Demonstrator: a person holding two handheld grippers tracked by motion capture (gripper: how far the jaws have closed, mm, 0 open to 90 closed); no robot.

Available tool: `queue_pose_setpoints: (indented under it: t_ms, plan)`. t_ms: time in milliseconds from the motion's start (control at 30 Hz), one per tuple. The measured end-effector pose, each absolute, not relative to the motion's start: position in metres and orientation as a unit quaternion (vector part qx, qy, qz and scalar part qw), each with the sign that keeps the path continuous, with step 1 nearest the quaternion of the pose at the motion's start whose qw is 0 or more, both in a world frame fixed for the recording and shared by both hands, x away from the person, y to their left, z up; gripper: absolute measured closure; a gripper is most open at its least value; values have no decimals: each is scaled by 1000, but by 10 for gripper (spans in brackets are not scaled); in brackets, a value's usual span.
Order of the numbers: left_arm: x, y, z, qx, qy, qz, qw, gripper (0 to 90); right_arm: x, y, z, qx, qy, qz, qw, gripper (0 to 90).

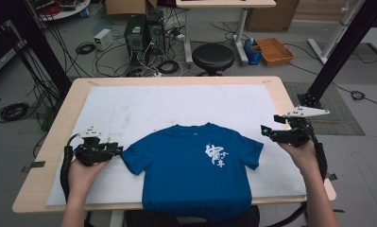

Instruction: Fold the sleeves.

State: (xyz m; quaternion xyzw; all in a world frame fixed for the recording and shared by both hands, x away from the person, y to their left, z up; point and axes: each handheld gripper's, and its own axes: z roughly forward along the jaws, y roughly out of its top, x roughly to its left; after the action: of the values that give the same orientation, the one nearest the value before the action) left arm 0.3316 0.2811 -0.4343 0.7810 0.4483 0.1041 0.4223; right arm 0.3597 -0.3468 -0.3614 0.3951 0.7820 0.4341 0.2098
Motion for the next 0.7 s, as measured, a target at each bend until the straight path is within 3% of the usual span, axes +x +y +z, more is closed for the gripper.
queue_pose_setpoints:
  t_ms: [267, 433, 600, 700]
  plan:
    - [333, 279, -443, 785, 462, 86, 404, 703, 360, -347, -362, 396, 782, 433, 210, 264]
    - [332, 277, -444, 786, 460, 77, 406, 869, 360, -347, -362, 398, 782, 432, 210, 265]
    - [330, 282, -439, 767, 468, 60, 435, 882, 359, -347, -361, 397, 781, 433, 211, 266]
    - [328, 278, -421, 742, 466, 25, 482, 883, 359, -348, -361, 398, 780, 435, 211, 266]
